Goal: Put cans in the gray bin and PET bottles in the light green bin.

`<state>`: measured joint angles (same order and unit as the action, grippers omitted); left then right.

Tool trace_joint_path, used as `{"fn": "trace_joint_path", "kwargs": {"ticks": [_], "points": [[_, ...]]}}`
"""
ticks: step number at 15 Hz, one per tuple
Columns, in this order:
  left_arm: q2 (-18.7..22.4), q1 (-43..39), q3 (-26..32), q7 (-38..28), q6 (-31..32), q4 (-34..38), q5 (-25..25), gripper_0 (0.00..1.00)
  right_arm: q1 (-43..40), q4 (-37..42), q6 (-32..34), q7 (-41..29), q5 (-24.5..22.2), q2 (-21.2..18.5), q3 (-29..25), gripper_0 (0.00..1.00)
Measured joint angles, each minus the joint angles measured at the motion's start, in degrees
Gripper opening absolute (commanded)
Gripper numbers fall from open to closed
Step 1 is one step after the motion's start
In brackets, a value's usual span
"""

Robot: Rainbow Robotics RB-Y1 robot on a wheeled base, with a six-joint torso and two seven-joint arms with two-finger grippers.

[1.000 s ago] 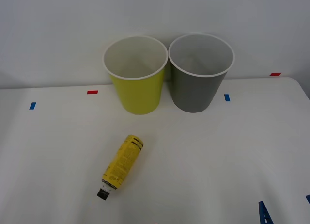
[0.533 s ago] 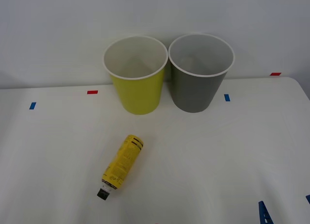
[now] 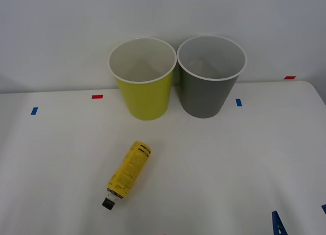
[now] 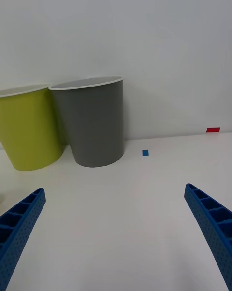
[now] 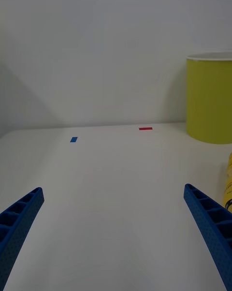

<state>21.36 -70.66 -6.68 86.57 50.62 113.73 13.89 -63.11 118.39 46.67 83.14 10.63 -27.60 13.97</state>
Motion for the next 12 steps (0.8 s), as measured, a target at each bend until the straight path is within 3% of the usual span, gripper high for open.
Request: {"fn": "trace_joint_path", "kwargs": {"ticks": [12], "points": [[0.1, 1.4, -0.7, -0.4, -1.1, -2.7, -0.1, 1.00, 0.0, 0.0, 0.0, 0.0, 0.0, 0.0, 0.0, 1.00]]}}
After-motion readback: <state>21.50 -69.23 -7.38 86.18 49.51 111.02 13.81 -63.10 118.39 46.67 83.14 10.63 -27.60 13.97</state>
